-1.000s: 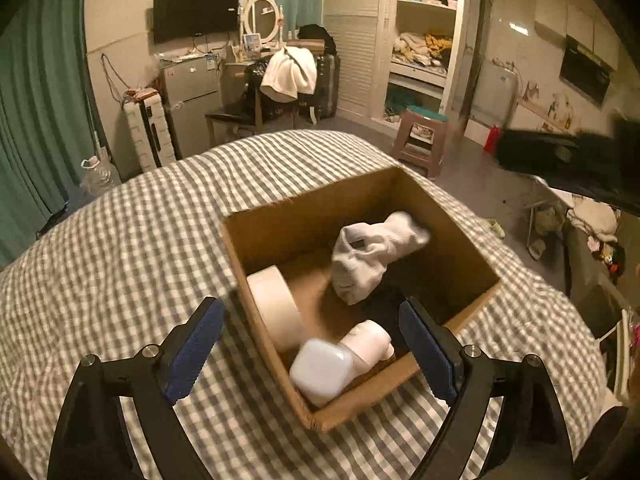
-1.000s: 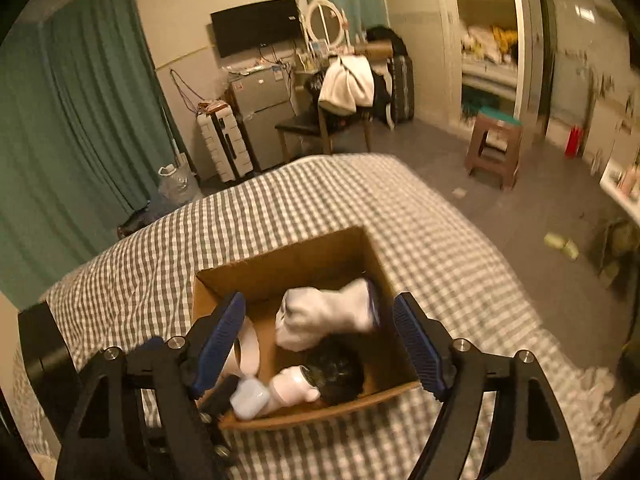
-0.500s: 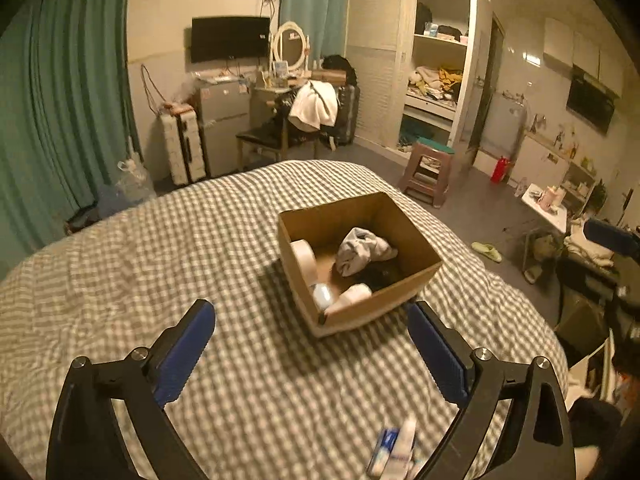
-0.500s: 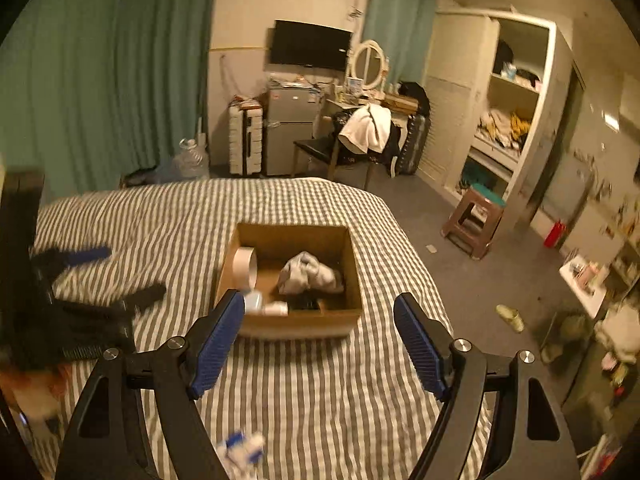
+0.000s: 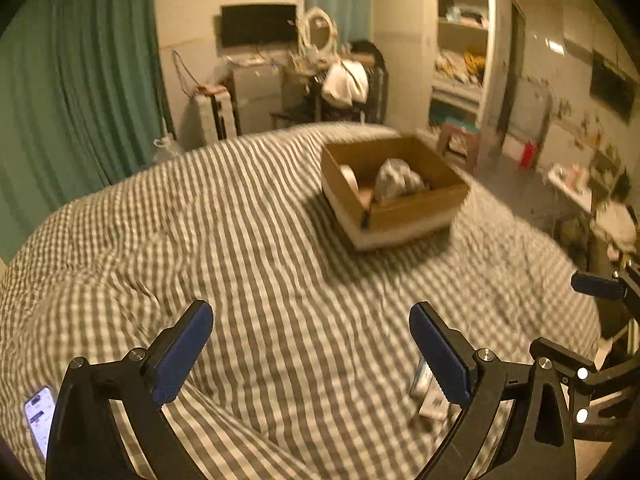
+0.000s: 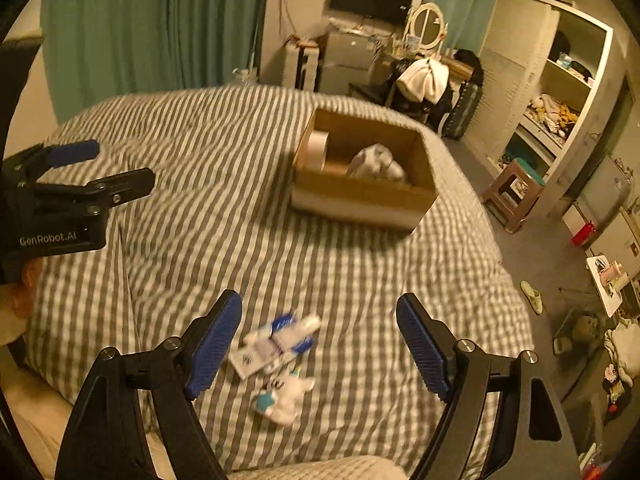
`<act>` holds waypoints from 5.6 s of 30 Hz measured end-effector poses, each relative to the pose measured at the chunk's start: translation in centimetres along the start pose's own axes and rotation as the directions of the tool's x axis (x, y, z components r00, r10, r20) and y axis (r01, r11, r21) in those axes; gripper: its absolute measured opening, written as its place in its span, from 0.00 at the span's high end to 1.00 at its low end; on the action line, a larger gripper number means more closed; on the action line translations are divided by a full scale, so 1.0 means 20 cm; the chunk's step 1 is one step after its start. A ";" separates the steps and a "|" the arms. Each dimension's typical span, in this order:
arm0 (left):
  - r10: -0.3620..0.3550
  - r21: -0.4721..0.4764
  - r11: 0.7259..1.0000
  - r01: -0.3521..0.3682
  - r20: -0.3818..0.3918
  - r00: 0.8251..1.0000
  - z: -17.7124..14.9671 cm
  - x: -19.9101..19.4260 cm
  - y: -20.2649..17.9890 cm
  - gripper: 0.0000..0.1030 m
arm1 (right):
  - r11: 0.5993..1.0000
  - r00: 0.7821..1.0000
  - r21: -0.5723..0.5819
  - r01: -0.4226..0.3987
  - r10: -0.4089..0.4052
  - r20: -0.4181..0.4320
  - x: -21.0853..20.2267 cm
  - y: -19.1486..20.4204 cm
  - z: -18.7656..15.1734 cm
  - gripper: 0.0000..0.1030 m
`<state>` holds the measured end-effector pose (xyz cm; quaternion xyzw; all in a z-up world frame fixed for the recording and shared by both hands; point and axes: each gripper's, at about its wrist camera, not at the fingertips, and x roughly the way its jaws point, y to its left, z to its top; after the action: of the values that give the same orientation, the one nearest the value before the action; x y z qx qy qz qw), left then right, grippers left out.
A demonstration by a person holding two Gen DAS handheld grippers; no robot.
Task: Organize objects
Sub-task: 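Grasp the white bear figurine with the right gripper while the left grasps a toothpaste tube, then carry the bear and toothpaste tube into the box and release both, then grasp the blue-and-white tissue pack on the bed with the right gripper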
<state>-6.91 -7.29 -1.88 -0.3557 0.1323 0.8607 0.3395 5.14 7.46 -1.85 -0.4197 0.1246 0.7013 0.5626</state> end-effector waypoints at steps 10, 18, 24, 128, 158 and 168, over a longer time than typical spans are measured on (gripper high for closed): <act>-0.024 -0.022 1.000 0.021 -0.137 0.990 -0.31 0.25 -0.10 0.02 | 0.998 0.979 -0.007 -0.067 0.065 -0.194 0.38 0.05 -0.33 0.23; -0.023 0.038 0.999 0.032 -0.213 0.977 -0.41 0.38 -0.21 0.02 | 0.989 0.947 0.015 -0.149 0.147 -0.286 0.59 0.08 -0.48 0.23; -0.019 0.081 0.996 0.038 -0.228 0.974 -0.43 0.41 -0.26 0.02 | 0.980 0.911 0.054 -0.190 0.196 -0.361 0.71 0.06 -0.54 0.54; -0.294 0.026 0.955 0.295 -0.015 0.956 0.80 0.71 -0.15 0.16 | 0.902 0.988 0.405 -0.151 0.124 0.092 0.77 -0.79 1.03 0.30; -0.022 -0.074 0.997 0.024 0.034 0.999 0.07 0.01 0.17 0.02 | 0.983 0.994 0.167 -0.078 0.065 0.084 -0.01 -0.34 0.25 0.12; 0.009 -0.123 0.992 -0.024 -0.120 0.993 -0.32 0.33 0.12 0.02 | 0.980 0.964 0.149 -0.131 0.161 -0.213 0.68 -0.05 -0.22 0.12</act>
<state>-8.63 -8.83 -11.19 -0.4259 0.1016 0.8472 0.3010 7.92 14.25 -14.24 -0.4471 0.2646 0.6793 0.5183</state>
